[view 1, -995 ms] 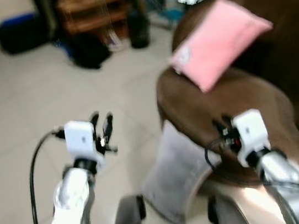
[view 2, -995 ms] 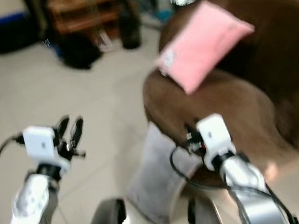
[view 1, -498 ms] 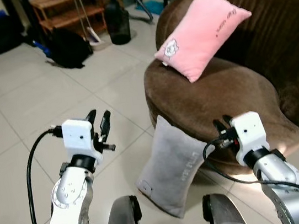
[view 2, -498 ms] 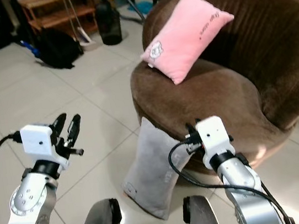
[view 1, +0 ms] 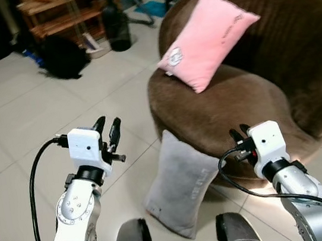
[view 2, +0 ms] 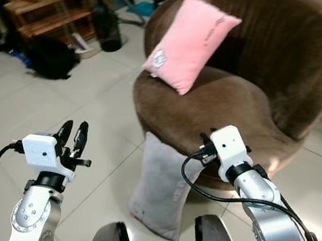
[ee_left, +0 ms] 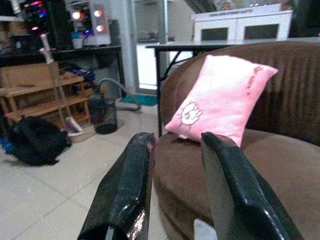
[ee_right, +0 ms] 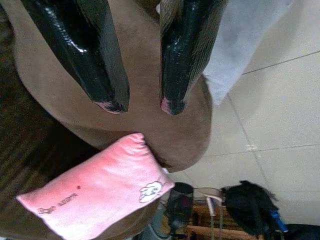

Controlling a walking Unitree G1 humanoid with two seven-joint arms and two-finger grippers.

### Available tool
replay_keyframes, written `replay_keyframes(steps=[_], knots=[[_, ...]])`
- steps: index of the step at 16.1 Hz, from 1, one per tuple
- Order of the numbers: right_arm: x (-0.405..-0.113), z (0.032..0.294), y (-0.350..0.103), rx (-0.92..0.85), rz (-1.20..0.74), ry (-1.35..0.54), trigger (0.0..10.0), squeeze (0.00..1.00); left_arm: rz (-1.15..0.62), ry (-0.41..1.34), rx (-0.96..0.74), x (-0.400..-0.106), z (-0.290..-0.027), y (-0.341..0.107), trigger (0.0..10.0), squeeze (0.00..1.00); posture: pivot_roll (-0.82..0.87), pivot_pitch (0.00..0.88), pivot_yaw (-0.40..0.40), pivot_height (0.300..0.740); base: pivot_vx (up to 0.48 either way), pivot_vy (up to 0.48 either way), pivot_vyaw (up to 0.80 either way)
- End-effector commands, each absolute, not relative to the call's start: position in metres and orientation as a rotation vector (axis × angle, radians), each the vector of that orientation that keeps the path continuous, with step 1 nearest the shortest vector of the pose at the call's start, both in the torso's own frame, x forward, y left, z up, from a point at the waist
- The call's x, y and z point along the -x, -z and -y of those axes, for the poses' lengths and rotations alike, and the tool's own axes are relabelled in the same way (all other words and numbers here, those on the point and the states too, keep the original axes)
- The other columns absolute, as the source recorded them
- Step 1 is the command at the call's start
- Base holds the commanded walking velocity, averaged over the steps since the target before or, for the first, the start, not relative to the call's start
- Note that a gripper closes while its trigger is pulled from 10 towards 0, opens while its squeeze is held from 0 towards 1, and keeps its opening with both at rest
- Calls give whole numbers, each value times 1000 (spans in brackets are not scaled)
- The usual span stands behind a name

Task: Move the pillow to the sofa from floor

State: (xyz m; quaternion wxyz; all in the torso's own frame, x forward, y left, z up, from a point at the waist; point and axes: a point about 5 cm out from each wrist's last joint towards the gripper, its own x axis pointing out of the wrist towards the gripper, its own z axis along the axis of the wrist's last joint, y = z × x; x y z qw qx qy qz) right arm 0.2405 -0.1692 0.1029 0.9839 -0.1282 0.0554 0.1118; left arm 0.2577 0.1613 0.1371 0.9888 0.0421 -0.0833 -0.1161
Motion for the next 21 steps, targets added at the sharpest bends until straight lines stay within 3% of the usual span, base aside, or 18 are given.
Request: replay_keyframes(steps=[1, 4, 11, 15, 21], knots=[[-240, 167, -102, 282, -114, -248, 10000, 0, 171, 245, -87, -259, -160, -138, 10000, 0, -39, 23, 5, 621, 379, 0, 0], [-240, 167, -101, 281, -117, -247, 10000, 0, 172, 247, -86, -260, -159, -138, 10000, 0, -40, 21, 3, 621, 385, 0, 542], [-241, 170, -102, 271, -116, -218, 10000, 0, 168, 255, -92, -259, -158, -138, 10000, 0, -40, 29, 5, 621, 373, 0, 0], [-240, 173, -100, 257, -132, -202, 10000, 0, 118, 276, -81, -259, -156, -132, 10000, 0, -43, 32, 6, 616, 0, 0, 0], [-240, 172, -99, 253, -136, -206, 10000, 0, 113, 321, -105, -260, -154, -130, 10000, 0, -43, 37, 3, 561, 0, 0, 0]])
